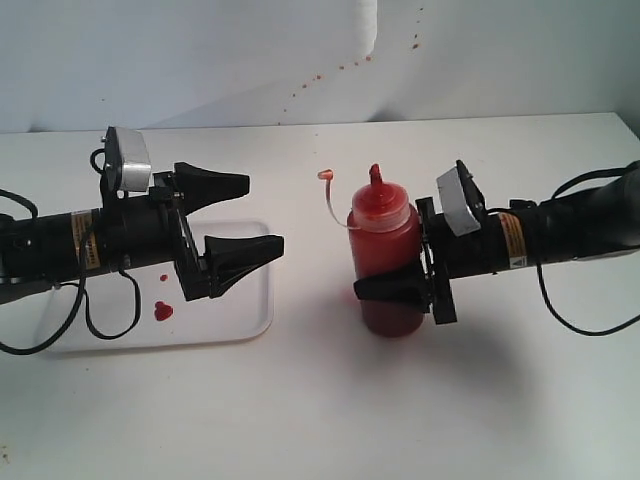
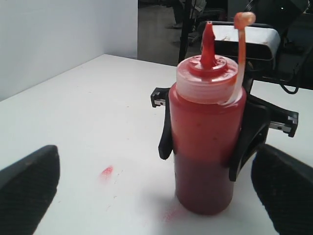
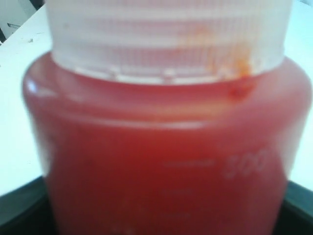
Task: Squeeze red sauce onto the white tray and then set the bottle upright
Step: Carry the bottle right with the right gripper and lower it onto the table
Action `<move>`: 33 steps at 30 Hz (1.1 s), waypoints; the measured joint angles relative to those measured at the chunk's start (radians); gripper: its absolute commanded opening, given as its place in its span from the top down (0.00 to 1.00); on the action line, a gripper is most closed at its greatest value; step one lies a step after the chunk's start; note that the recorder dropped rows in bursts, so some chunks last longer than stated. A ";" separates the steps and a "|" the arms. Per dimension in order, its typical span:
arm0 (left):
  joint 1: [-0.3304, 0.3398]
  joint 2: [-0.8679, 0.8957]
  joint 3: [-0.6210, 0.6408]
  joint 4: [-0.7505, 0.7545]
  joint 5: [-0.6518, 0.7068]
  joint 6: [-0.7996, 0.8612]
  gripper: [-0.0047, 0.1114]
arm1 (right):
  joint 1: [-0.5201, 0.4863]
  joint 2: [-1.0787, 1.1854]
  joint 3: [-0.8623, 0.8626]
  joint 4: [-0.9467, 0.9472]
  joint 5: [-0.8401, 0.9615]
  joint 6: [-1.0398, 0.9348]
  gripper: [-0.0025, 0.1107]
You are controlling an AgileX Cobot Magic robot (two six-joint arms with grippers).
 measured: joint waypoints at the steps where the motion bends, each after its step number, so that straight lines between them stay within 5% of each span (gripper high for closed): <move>1: 0.000 0.000 0.000 0.000 0.000 0.000 0.10 | -0.003 0.000 0.009 0.000 -0.008 0.000 0.98; 20: 0.000 0.000 0.000 0.000 0.000 0.002 0.10 | -0.009 -0.003 0.015 -0.006 -0.012 0.022 0.93; 24: 0.000 0.000 0.000 0.000 0.000 0.002 0.10 | -0.009 -0.003 0.016 -0.006 -0.012 0.022 0.66; 30: 0.000 0.000 0.000 0.000 0.000 0.002 0.10 | -0.009 -0.003 0.020 0.002 -0.001 0.059 0.06; 33: 0.000 0.000 0.000 0.000 0.000 0.002 0.10 | -0.009 -0.001 0.024 0.029 0.013 0.097 0.05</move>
